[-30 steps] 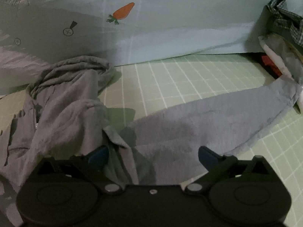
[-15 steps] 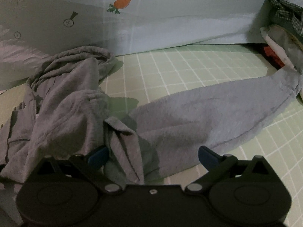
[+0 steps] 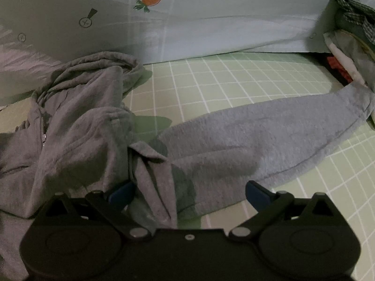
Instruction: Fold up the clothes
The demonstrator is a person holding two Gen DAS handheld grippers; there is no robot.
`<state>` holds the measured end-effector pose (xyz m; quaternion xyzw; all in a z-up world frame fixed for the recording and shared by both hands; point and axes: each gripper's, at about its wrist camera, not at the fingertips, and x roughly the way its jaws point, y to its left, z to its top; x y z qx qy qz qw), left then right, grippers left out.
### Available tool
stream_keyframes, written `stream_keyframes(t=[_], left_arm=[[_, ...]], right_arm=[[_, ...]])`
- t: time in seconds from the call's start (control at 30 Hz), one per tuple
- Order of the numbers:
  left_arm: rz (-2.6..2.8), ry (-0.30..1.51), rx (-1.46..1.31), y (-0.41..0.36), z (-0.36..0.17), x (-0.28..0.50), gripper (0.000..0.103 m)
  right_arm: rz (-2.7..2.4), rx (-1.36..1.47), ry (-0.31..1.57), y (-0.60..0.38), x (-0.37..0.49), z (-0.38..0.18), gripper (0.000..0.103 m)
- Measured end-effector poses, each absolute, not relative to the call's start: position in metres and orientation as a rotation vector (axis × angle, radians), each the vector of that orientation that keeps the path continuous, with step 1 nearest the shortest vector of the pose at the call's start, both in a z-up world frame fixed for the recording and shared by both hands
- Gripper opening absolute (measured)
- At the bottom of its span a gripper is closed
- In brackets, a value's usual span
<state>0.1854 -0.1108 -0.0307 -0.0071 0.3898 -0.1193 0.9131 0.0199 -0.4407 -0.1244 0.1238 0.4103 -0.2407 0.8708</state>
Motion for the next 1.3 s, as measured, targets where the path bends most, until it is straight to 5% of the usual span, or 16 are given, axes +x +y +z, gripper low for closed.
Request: stream_keyframes(t=[0.17,0.23,0.33,0.57,0.6,0.63,0.67,0.7,0.73,0.77,0.9,0.97,1.03,1.13,1.23,1.3], left_arm=[[-0.094,0.816,-0.127,-0.068,-0.036,0.211,0.007],[-0.133,0.832,-0.133,-0.069,-0.040,0.205,0.035],[-0.225,0.850,-0.100,-0.082,-0.048,0.192,0.054],[-0.327,0.943,-0.145,-0.104,-0.075,0.189,0.057],[-0.332,0.956,-0.154,-0.106,-0.080,0.192,0.054],[-0.337,0.968,-0.164,-0.107,-0.084,0.196,0.037],[-0.346,0.974,-0.182,-0.107,-0.087,0.198,0.018],[-0.359,0.984,-0.203,-0.107,-0.088,0.200,0.004],[-0.373,0.982,-0.217,-0.107,-0.085,0.201,0.004],[-0.394,0.961,-0.229,-0.104,-0.077,0.198,0.004],[-0.440,0.853,-0.518,-0.061,-0.042,0.198,0.004],[-0.301,0.845,-0.549,-0.052,-0.053,0.209,0.008],[-0.160,0.840,-0.571,-0.043,-0.064,0.221,0.036],[-0.045,0.945,-0.497,-0.046,-0.077,0.231,0.045],[-0.117,0.953,-0.499,-0.048,-0.082,0.225,0.063],[-0.136,0.965,-0.473,-0.056,-0.086,0.228,0.064]], right_arm=[[-0.508,0.254,0.860,-0.440,0.022,-0.121,0.102],[-0.514,0.255,0.844,-0.440,0.023,-0.115,0.102],[-0.511,0.257,0.784,-0.440,0.026,-0.099,0.102],[-0.417,0.302,0.676,-0.439,0.053,-0.069,0.101],[-0.390,0.311,0.674,-0.439,0.060,-0.069,0.099],[-0.365,0.320,0.682,-0.440,0.068,-0.070,0.097],[-0.336,0.336,0.694,-0.442,0.077,-0.074,0.092],[-0.312,0.364,0.712,-0.446,0.085,-0.079,0.074],[-0.283,0.413,0.736,-0.452,0.094,-0.084,0.059],[-0.235,0.479,0.761,-0.460,0.099,-0.089,0.020],[-0.118,0.691,0.618,-0.487,0.081,-0.066,0.002],[-0.138,0.987,0.467,-0.521,0.063,-0.065,0.003],[-0.243,0.970,0.461,-0.537,0.070,-0.070,0.004],[-0.443,0.674,0.657,-0.531,0.099,-0.070,0.019],[-0.393,0.658,0.598,-0.521,0.092,-0.066,0.068],[-0.368,0.647,0.639,-0.516,0.096,-0.074,0.077]])
